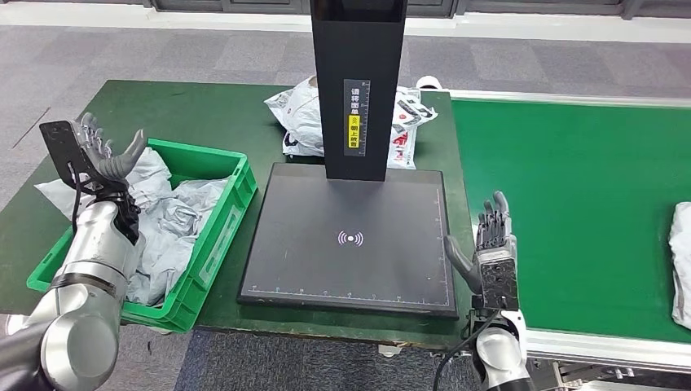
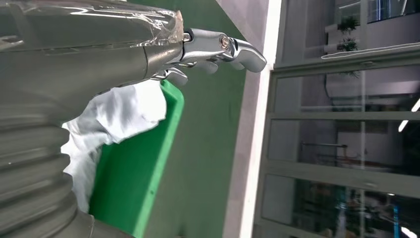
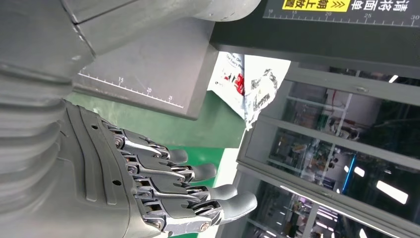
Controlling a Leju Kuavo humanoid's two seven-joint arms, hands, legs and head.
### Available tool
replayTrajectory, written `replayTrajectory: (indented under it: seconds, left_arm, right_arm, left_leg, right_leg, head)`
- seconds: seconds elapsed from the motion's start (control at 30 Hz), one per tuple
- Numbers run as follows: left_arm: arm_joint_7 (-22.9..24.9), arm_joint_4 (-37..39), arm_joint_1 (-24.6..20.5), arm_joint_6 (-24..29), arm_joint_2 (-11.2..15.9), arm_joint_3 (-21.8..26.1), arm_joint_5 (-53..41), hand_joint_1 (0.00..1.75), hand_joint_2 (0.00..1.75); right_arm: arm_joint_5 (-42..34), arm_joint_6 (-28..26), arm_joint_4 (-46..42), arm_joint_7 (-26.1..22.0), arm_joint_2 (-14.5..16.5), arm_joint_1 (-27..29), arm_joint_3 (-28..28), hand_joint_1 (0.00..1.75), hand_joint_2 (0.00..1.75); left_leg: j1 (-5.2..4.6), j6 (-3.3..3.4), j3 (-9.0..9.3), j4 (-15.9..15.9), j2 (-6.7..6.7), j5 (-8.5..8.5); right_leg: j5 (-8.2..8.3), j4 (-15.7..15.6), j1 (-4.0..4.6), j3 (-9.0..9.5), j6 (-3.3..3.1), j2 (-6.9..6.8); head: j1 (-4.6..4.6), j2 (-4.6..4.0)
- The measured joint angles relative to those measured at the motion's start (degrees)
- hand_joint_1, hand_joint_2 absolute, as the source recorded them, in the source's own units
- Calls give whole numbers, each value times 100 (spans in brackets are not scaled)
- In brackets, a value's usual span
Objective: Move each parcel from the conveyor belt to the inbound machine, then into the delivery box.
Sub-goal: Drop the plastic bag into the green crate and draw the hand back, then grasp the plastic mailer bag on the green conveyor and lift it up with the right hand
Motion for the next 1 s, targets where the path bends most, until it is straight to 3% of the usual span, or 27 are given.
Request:
replayTrajectory:
  seconds: [0.23, 0.37, 0.5, 0.63, 0.83, 1.0]
  left_arm:
    - [-7, -130, -5, -71, -61, -1, 123, 0, 175]
    - [-133, -231, 24, -696, -146, -86, 510, 0, 175]
    - [-327, -629, 252, -1421, -389, -585, 892, 0, 175]
    - [-459, -1184, 684, -1386, -736, -1403, 997, 0, 175]
    - [-572, -1510, 1170, -1170, -1382, -2765, 1109, 0, 175]
    - [-449, -1369, 1271, -940, -1726, -3436, 1246, 0, 175]
  right_arm:
    - [-9, -1, 50, -34, -34, -29, -15, 0, 175]
    - [46, -50, 68, -39, -49, -56, -22, 0, 175]
    - [354, -183, 154, 80, -74, -193, -36, 0, 0]
    - [672, -210, 345, 210, -122, -373, -127, 0, 175]
    - [1329, -584, 940, 341, -191, -595, -295, 0, 175]
    - [1971, -936, 1615, 486, -266, -719, -464, 0, 175]
  left_leg:
    - [0, 0, 0, 0, 0, 0]
    - [0, 0, 0, 0, -1, 0]
    - [-2, 1, -1, 1, -8, 0]
    - [-9, 7, -1, 4, -15, -4]
    - [-22, 19, -5, 7, -25, -11]
    - [-22, 21, -5, 6, -23, -13]
  right_leg:
    - [0, 0, 0, 0, 0, 0]
    - [0, 0, -1, 0, 0, 0]
    - [1, 0, -9, 2, 3, -4]
    - [3, -2, -17, 4, 7, -7]
    - [1, -4, -21, 7, 14, -17]
    - [0, -4, -21, 6, 15, -18]
  head:
    - [-1, 0]
    - [-1, 0]
    - [0, 0]
    - [0, 0]
    - [-1, 0]
    - [0, 0]
